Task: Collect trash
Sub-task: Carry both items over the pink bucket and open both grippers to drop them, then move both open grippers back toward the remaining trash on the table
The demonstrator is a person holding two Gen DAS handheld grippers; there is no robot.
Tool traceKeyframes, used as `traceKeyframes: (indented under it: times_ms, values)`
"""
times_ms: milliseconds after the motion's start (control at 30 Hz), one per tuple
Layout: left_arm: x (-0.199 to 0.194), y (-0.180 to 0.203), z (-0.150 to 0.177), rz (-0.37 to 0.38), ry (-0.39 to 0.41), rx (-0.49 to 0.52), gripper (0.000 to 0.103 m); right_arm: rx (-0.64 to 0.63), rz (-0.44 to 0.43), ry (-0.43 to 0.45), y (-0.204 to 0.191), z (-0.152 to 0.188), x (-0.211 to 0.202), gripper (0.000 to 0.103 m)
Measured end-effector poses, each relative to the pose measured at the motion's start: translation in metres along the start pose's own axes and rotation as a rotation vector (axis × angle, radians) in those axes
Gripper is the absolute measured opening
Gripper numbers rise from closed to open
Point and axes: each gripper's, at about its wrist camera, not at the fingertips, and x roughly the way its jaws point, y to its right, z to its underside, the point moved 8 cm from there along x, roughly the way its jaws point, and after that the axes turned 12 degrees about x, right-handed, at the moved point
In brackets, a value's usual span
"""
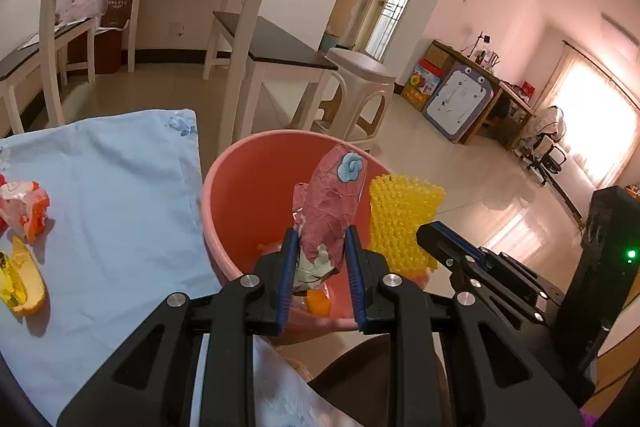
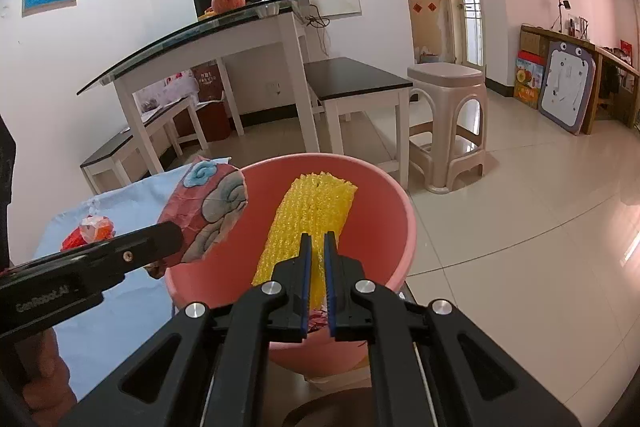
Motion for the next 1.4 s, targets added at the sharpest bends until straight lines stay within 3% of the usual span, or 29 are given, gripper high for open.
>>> traceKeyframes:
  times_ms: [100, 333, 667, 867, 1233, 1400]
  values:
    - [0.005, -0.001, 0.005, 0.005, -0.020, -0.005, 0.026, 0.002, 0.007, -0.007, 0.002, 0.001, 0.005, 0.007]
    - [0.006, 0.003, 0.006, 0.026, -0.043, -0.010, 0.043, 0.009, 0.008, -0.028, 0.001, 0.005, 0.014, 0.015]
    - [-0.023, 0.004, 0.003, 0.001, 0.003, 0.026, 0.044, -0.012, -0.021, 0.002, -0.016, 0.002, -0.008, 0.039]
    - [-0.051, -0.008, 0.009, -0.042, 0.020, 0.012, 0.044, -0.056, -0.049, 0.017, -0.044, 0.008, -0.030, 0.048]
    - [-0.104, -0.036, 0.031, -0.123, 0.050, -0.034, 0.044, -0.097, -0.121, -0.019, -0.094, 0.034, -0.056, 0.049]
    - [-0.131, -0.058, 0.053, -0.199, 0.064, -0.051, 0.044, -0.148, -0.159, -0.037, -0.122, 0.050, -0.064, 0.049]
